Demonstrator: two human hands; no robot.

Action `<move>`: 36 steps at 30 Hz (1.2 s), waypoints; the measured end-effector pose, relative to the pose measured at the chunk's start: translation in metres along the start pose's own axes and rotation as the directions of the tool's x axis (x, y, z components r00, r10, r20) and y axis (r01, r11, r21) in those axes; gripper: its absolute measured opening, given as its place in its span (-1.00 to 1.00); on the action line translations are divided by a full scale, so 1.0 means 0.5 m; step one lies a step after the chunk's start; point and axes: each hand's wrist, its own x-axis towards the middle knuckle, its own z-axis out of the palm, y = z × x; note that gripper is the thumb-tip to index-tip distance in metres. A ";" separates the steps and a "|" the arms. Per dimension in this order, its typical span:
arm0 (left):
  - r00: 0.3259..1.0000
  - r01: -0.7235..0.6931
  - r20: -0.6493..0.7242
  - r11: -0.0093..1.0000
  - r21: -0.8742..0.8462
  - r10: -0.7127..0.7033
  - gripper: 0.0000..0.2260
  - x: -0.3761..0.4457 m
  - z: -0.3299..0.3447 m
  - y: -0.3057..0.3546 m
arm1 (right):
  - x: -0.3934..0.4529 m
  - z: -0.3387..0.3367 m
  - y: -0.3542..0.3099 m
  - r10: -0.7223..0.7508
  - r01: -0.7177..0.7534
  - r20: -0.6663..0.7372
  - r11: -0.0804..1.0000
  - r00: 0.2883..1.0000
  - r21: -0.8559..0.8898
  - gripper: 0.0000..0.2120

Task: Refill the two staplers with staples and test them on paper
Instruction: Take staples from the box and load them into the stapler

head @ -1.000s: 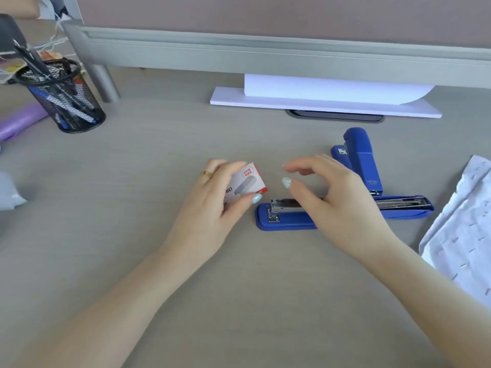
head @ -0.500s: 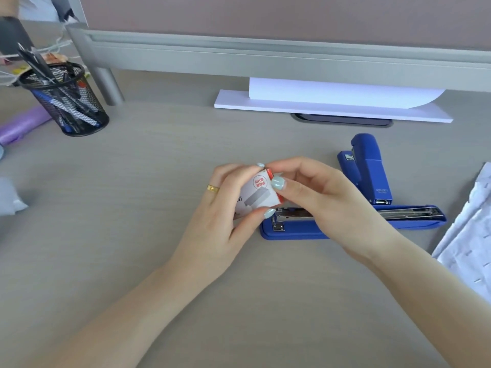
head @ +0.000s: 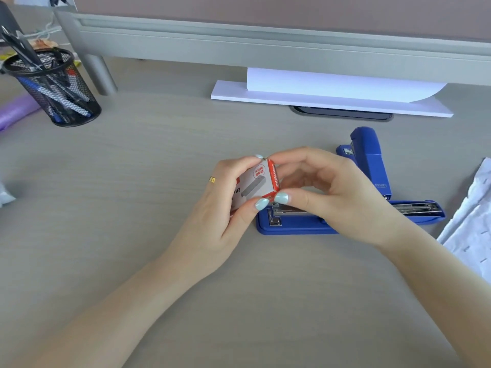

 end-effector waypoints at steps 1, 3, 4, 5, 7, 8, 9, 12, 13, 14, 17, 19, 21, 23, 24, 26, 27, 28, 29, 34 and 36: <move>1.000 -0.001 0.001 1.000 0.004 0.001 -0.67 0.001 0.000 0.001 | 0.000 0.002 0.002 -0.007 0.008 -0.008 1.000 1.000 0.028 -0.72; 1.000 0.001 0.000 1.000 0.009 -0.001 -0.65 0.001 0.000 0.001 | -0.001 0.007 0.006 -0.020 0.021 -0.019 0.998 1.000 0.060 -0.73; 1.000 0.006 -0.003 1.000 0.008 -0.006 -0.65 0.000 0.000 0.001 | -0.001 0.009 0.007 -0.027 0.028 -0.027 0.998 0.999 0.063 -0.73; 1.000 0.008 -0.008 1.000 0.008 -0.008 -0.65 -0.002 0.000 0.002 | -0.002 0.010 0.008 -0.036 0.038 -0.035 0.997 0.999 0.063 -0.73; 1.000 0.002 -0.027 1.000 0.008 -0.002 -0.66 -0.005 0.000 0.006 | -0.004 0.013 0.003 -0.063 0.067 -0.060 0.995 0.996 0.068 -0.71; 0.999 0.002 -0.040 1.000 0.002 -0.002 -0.67 -0.007 0.000 0.009 | -0.005 0.014 -0.001 -0.080 0.086 -0.080 0.994 0.994 0.071 -0.69; 0.999 0.004 -0.052 1.000 -0.007 -0.005 -0.68 -0.008 -0.001 0.012 | -0.006 0.014 -0.006 -0.094 0.101 -0.104 0.993 0.990 0.068 -0.68; 0.995 0.008 -0.095 1.000 -0.021 -0.010 -0.70 -0.012 -0.005 0.027 | -0.011 0.017 -0.026 -0.118 0.122 -0.150 0.992 0.982 0.013 -0.72; 0.994 0.013 -0.112 1.000 -0.022 -0.015 -0.69 -0.014 -0.006 0.034 | -0.014 0.020 -0.033 -0.117 0.117 -0.158 0.993 0.981 -0.010 -0.71; 0.991 0.024 -0.130 0.999 -0.034 -0.028 -0.67 -0.016 -0.006 0.042 | -0.018 0.024 -0.041 -0.114 0.110 -0.162 0.993 0.980 -0.036 -0.70; 0.974 0.069 -0.207 0.993 -0.098 -0.088 -0.67 -0.033 -0.002 0.069 | -0.037 0.045 -0.068 -0.109 0.091 -0.160 0.989 0.981 -0.115 -0.66; 0.960 0.073 -0.263 0.992 -0.101 -0.098 -0.67 -0.053 0.002 0.081 | -0.054 0.062 -0.080 -0.117 0.097 -0.166 0.988 0.979 -0.123 -0.60; 0.943 0.056 -0.322 0.995 -0.079 -0.079 -0.64 -0.077 0.003 0.089 | -0.071 0.078 -0.088 -0.164 0.136 -0.172 0.978 0.971 -0.160 -0.55; 0.928 0.038 -0.369 0.997 -0.067 -0.060 -0.61 -0.094 0.000 0.100 | -0.082 0.090 -0.098 -0.245 0.201 -0.174 0.950 0.954 -0.238 -0.53; 0.922 0.032 -0.384 0.998 -0.063 -0.054 -0.58 -0.099 -0.002 0.106 | -0.085 0.094 -0.102 -0.278 0.227 -0.171 0.938 0.945 -0.263 -0.54; 0.909 0.024 -0.416 0.999 -0.037 -0.037 -0.50 -0.105 -0.005 0.116 | -0.084 0.099 -0.111 -0.316 0.261 -0.175 0.925 0.933 -0.276 -0.56; 0.903 0.023 -0.429 0.999 -0.022 -0.030 -0.50 -0.106 -0.008 0.121 | -0.084 0.103 -0.117 -0.329 0.271 -0.186 0.921 0.926 -0.279 -0.56; 0.901 0.021 -0.434 1.000 -0.005 -0.021 -0.52 -0.106 -0.011 0.126 | -0.083 0.106 -0.123 -0.341 0.278 -0.202 0.917 0.918 -0.285 -0.56; 0.902 0.017 -0.432 1.000 0.018 -0.008 -0.57 -0.105 -0.013 0.130 | -0.082 0.110 -0.129 -0.351 0.283 -0.223 0.915 0.910 -0.287 -0.55; 0.907 0.004 -0.421 0.997 0.081 0.031 -0.64 -0.101 -0.019 0.150 | -0.080 0.108 -0.127 -0.383 0.285 -0.288 0.900 0.878 -0.328 -0.61; 0.913 0.018 -0.408 0.997 0.080 0.016 -0.63 -0.101 -0.021 0.152 | -0.083 0.102 -0.116 -0.389 0.271 -0.274 0.883 0.879 -0.384 -0.69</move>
